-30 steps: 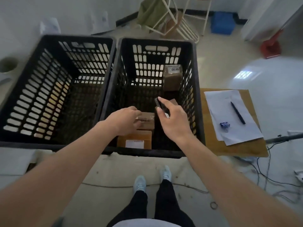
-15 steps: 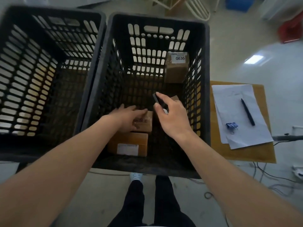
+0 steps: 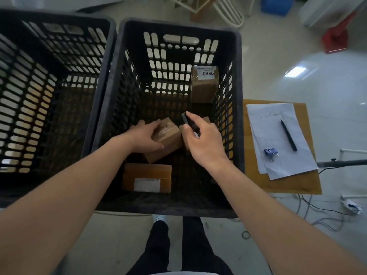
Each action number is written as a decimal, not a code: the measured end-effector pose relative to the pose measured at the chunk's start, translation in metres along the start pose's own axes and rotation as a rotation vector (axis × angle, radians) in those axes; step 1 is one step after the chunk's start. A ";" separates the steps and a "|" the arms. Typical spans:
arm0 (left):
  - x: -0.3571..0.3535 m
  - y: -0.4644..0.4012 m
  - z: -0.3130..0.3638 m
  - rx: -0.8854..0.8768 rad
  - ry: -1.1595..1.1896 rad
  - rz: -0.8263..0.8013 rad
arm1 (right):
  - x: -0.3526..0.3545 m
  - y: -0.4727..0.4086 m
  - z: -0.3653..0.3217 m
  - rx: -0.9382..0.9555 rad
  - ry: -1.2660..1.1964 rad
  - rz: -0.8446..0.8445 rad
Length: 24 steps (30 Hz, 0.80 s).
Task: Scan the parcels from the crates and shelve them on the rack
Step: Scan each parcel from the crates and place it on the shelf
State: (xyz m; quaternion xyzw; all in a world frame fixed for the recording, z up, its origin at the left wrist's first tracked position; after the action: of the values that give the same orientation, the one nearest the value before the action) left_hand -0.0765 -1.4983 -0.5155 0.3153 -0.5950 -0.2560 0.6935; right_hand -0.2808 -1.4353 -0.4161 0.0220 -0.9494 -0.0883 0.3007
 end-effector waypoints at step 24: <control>0.016 0.016 0.023 -0.116 0.224 0.344 | 0.005 -0.002 -0.002 -0.013 -0.039 0.038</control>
State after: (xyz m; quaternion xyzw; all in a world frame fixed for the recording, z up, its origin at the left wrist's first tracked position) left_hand -0.0971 -1.5024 -0.4906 0.1952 -0.5436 -0.1311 0.8057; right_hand -0.2838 -1.4377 -0.4121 0.0001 -0.9546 -0.0890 0.2842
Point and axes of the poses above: each hand's wrist, its own y-axis away from the middle knuckle, its own x-axis out of the back of the hand, z = x × y, the point moved 9 cm from there along -y, towards the middle knuckle, and after that the axes turned 14 degrees about x, right-handed, at the moved point
